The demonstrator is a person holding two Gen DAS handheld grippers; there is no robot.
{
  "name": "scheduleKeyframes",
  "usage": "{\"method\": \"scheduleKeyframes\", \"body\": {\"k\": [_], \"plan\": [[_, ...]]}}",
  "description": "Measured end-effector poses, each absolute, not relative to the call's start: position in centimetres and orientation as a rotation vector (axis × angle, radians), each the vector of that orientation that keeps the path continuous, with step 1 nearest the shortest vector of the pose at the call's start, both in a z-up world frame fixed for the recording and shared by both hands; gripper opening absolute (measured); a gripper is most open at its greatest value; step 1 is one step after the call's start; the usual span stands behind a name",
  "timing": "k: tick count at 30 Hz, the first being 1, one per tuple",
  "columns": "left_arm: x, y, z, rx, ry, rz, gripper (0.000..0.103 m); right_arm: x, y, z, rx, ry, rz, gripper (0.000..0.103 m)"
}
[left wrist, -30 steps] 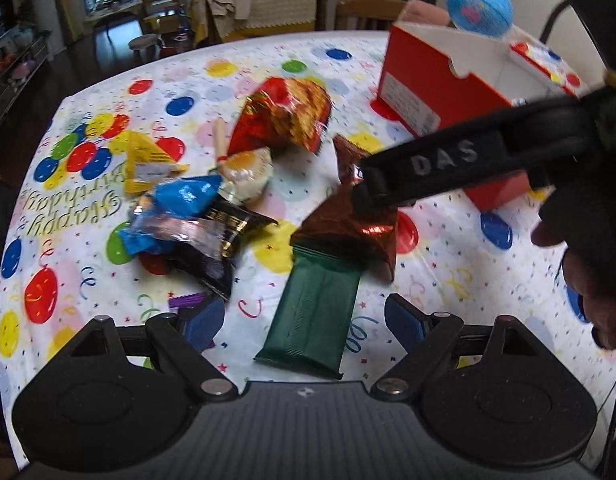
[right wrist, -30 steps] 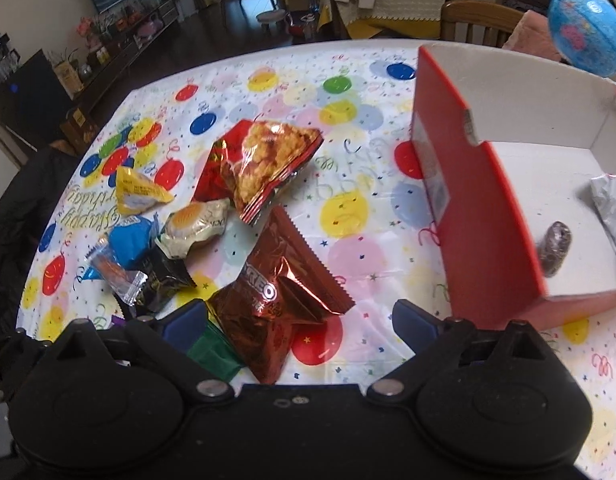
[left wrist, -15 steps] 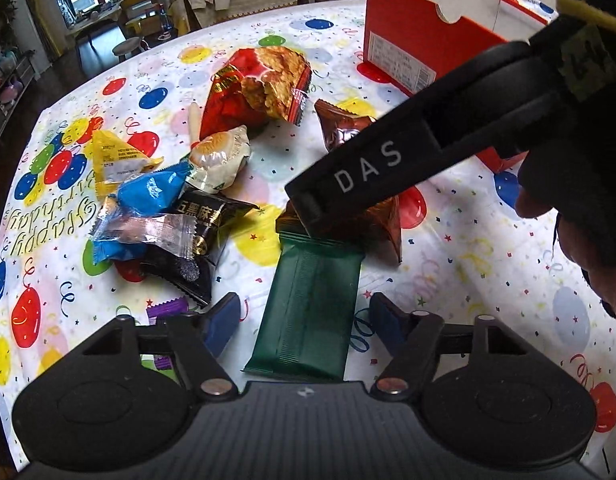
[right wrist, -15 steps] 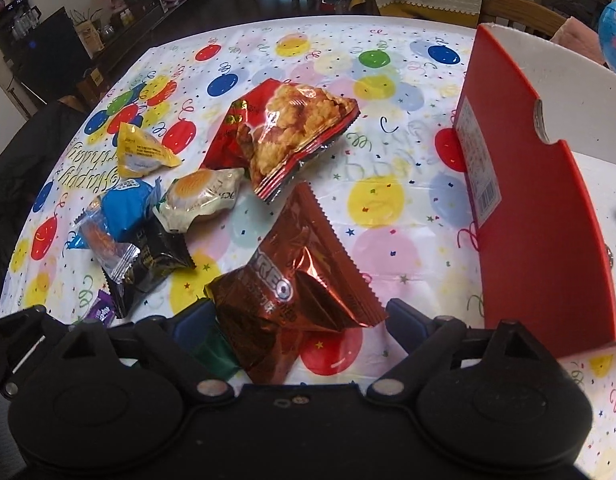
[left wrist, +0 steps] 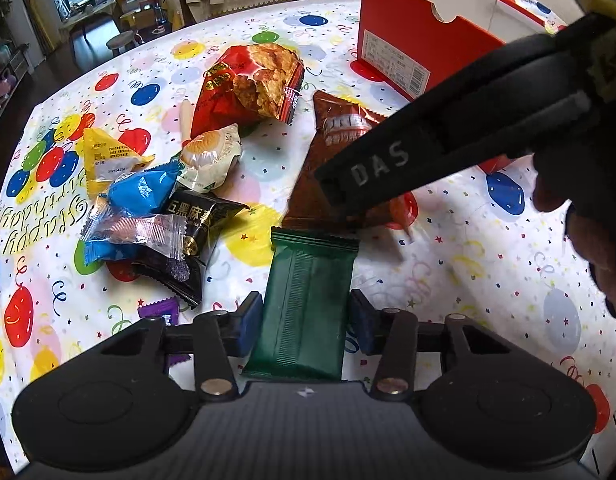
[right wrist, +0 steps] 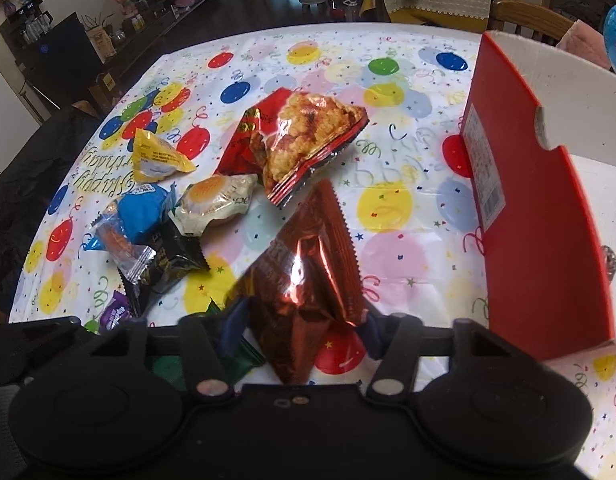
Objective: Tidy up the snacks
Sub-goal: 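Grasp the green bar with the left tool while the right tool grasps the red-brown Oreo bag, then carry the green bar and Oreo bag over the red box with both tools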
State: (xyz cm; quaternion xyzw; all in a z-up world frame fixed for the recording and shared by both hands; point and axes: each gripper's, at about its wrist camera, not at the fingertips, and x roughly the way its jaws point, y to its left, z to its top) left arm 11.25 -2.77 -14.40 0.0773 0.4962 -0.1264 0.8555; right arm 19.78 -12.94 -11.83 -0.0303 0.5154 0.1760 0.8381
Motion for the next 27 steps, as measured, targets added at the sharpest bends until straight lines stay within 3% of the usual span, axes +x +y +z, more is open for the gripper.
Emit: {"method": "scheduleKeyframes", "body": {"k": [16, 27], "plan": [[10.7, -2.0, -13.5, 0.047, 1.085, -0.189, 0.045, 16.5, -16.4, -7.0, -0.088, 1.016, 0.382, 0.049], [9.6, -2.4, -9.7, -0.052, 1.047, -0.145, 0.045, 14.1, -20.0, -2.9, -0.062, 0.946, 0.419, 0.049]]}}
